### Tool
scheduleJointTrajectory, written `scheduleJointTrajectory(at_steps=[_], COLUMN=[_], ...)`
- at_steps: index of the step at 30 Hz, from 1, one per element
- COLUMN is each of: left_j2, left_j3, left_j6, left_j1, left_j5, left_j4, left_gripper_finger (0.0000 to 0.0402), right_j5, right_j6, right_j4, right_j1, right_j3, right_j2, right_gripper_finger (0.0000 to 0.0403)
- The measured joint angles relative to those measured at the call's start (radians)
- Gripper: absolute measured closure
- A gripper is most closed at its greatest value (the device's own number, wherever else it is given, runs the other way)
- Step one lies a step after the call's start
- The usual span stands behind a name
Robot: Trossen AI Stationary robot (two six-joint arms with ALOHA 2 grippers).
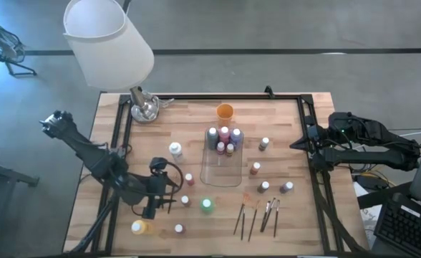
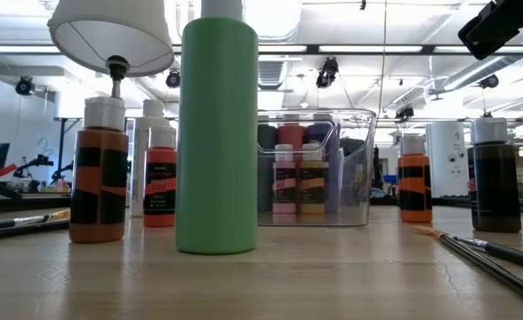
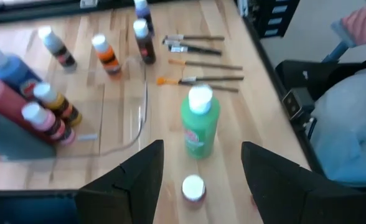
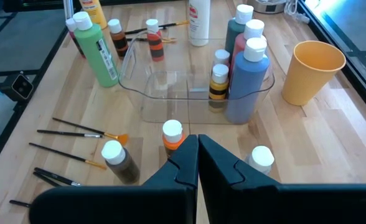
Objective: Pick & Place Paint Supplies
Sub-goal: Put the red paint bottle into the transparent bin
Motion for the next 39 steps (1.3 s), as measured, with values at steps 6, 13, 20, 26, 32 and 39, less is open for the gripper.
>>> scheduleJointTrajectory(at_steps=[6,13,20,26,32,39], left_j2=[0.0,0.0,0.0,0.0,0.0,0.0], left_j3=[-0.08,-0.185,-0.268,-0.323,-0.366,-0.4], left_j6=[-0.063,-0.079,-0.118,-0.177,-0.198,-0.196], left_j1=[0.007,0.014,0.03,0.065,0.12,0.163], left_j5=[-0.005,-0.014,-0.031,-0.042,-0.041,-0.026], left_j4=[0.022,0.124,0.188,0.213,0.232,0.25], left_gripper_finger=[0.0181,0.0181,0.0181,0.0181,0.0181,0.0181], right_j5=[0.0,0.0,0.0,0.0,0.0,0.0], right_j6=[0.0,0.0,0.0,0.0,0.0,0.0], right_j4=[0.0,0.0,0.0,0.0,0.0,0.0], right_j1=[0.0,0.0,0.0,0.0,0.0,0.0], right_j3=[0.0,0.0,0.0,0.0,0.0,0.0], right_j2=[0.0,0.0,0.0,0.0,0.0,0.0], right_gripper_finger=[0.0394,0.0394,0.0394,0.0394,0.0394,0.0394])
